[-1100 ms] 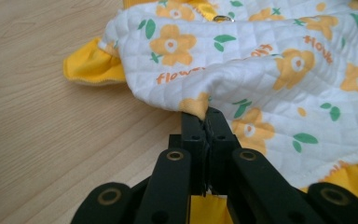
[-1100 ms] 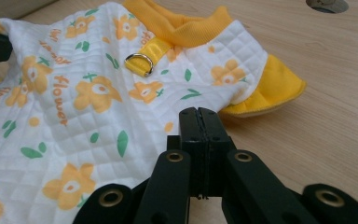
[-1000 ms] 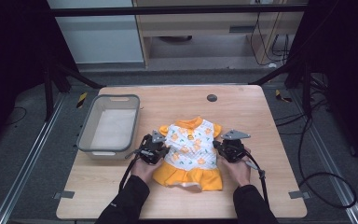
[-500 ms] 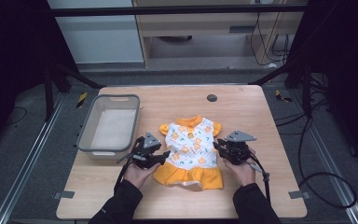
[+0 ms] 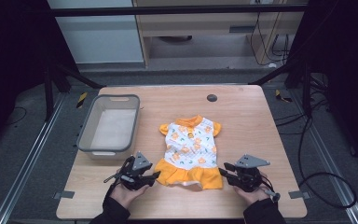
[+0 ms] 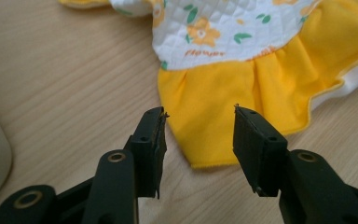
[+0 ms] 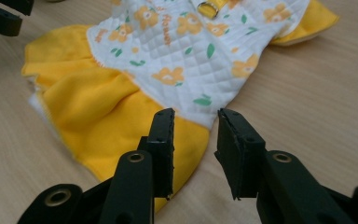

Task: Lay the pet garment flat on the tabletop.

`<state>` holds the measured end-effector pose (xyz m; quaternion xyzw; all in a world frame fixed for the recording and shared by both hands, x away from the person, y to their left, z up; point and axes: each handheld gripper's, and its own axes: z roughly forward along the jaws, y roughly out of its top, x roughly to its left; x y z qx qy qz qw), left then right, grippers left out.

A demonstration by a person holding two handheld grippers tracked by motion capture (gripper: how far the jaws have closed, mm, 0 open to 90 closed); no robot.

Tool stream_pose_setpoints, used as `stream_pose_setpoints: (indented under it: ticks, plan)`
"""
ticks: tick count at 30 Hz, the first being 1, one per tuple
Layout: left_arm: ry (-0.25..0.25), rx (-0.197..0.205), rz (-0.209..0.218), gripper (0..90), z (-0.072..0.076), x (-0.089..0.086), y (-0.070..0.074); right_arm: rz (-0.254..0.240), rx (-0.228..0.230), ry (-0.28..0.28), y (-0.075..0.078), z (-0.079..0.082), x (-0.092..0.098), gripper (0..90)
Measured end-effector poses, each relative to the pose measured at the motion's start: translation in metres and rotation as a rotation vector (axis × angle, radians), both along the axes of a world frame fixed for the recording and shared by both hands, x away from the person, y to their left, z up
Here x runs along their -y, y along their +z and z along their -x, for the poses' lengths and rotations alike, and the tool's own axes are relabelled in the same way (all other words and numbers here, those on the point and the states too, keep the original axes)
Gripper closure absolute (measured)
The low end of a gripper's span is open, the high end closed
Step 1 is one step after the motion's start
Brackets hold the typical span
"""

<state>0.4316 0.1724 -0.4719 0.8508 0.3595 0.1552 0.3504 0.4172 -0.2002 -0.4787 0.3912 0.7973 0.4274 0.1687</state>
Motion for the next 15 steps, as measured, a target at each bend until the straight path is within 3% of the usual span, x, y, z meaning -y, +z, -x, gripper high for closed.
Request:
stream_pose_setpoints:
  ticks: [6,11,14,15]
  plan:
    - [0.008,-0.016,-0.006,56.2,-0.002,0.000,-0.006,0.015,-0.033,0.014,-0.009,0.011,-0.003,65.0]
    - [-0.011,-0.042,-0.038,59.4,-0.003,0.006,-0.015,0.033,-0.073,0.016,-0.016,0.008,-0.006,64.8]
    - [-0.014,-0.048,-0.051,63.2,-0.003,0.007,-0.016,0.043,-0.080,0.025,-0.017,0.008,-0.009,66.4]
    - [-0.020,-0.055,-0.054,69.1,-0.003,0.008,-0.017,0.056,-0.088,0.037,-0.018,0.008,-0.012,69.4]
